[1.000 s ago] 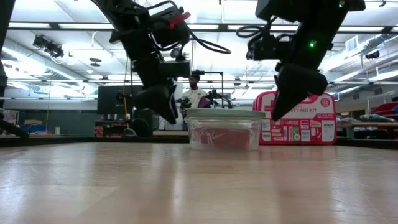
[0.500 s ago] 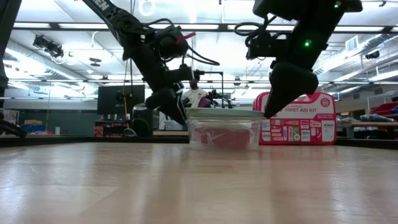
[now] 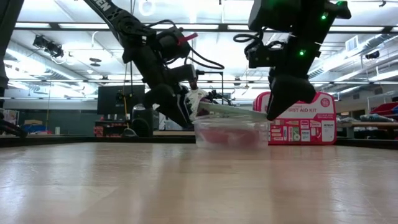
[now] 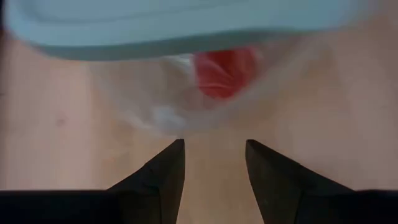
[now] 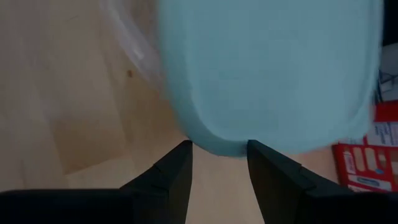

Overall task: Roll bandage
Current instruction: Close the plastic container

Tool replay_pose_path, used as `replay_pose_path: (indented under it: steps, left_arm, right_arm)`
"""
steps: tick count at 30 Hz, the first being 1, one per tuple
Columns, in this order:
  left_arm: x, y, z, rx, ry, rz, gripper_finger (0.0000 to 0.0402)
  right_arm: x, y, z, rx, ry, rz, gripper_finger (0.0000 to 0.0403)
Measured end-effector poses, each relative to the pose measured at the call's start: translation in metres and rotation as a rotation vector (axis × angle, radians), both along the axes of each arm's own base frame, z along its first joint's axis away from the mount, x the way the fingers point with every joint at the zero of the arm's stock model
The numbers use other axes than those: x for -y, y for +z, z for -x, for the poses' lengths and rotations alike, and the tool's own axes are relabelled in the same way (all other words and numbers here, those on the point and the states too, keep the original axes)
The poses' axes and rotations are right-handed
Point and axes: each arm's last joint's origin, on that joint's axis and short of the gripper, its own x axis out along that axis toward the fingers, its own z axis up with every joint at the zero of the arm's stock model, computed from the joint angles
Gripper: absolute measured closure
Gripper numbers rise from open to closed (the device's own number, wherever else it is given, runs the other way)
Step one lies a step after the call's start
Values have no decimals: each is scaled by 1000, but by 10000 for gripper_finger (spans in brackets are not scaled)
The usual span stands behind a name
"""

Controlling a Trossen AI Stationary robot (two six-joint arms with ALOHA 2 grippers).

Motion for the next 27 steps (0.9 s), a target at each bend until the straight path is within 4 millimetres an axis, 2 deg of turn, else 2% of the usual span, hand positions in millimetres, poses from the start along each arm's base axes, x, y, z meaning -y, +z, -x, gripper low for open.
replay_pose_path:
  steps: [7, 12, 17, 21, 27]
  left_arm:
    - [22, -1, -5, -2, -52, 30, 229]
    - [39, -2, -7, -15, -62, 62, 229]
    - [48, -1, -7, -43, -42, -3, 229]
    - [50, 6, -10, 6, -33, -78, 229]
    - [55, 9, -14, 30, -130, -161, 229]
  right_arm:
    - [0, 0, 1, -35, 29, 24, 252]
    - [-1, 2, 11, -66, -28, -3, 252]
    - [-14, 16, 19, 7, -29, -36, 252]
    - [-22, 28, 20, 88, 20, -13, 252]
    - [-30, 35, 8, 194, 128, -14, 252]
